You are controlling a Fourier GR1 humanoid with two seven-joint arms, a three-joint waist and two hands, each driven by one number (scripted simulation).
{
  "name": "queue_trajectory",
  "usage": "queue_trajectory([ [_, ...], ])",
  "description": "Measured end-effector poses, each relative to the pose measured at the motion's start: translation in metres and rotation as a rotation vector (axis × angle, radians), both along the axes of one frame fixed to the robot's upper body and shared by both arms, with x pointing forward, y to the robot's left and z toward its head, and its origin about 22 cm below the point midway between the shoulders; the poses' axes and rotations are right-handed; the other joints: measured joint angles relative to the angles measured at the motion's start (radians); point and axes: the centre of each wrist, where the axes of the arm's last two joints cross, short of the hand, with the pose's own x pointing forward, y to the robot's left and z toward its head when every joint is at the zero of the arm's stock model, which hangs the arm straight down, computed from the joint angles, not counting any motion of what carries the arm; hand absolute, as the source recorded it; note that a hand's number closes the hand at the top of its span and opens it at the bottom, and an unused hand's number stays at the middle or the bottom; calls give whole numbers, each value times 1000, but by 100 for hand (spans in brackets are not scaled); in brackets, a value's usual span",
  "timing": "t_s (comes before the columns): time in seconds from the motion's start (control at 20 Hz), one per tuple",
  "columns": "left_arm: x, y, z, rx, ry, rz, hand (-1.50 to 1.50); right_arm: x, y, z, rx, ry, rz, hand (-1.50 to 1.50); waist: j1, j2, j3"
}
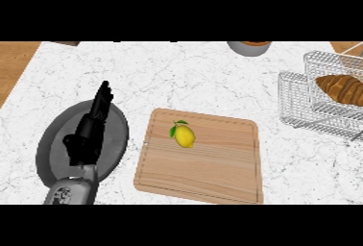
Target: Pick the croissant from the cutting board and place it in the tiered basket
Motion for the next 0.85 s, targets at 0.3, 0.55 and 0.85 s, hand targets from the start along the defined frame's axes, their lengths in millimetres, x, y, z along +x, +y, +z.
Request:
queue_trajectory([
  [0.3,-2,1,0,1,6,19,0,-48,-45,15,97,-129,-157,-150,-17,-5,-1],
  [0.55,-5,9,-5,2,13,36,0,-108,-83,9,204,-228,-229,-150,-33,-9,0],
  [0.85,-6,14,-3,3,10,45,0,-203,-130,-16,252,-282,-243,-150,-45,-11,0],
])
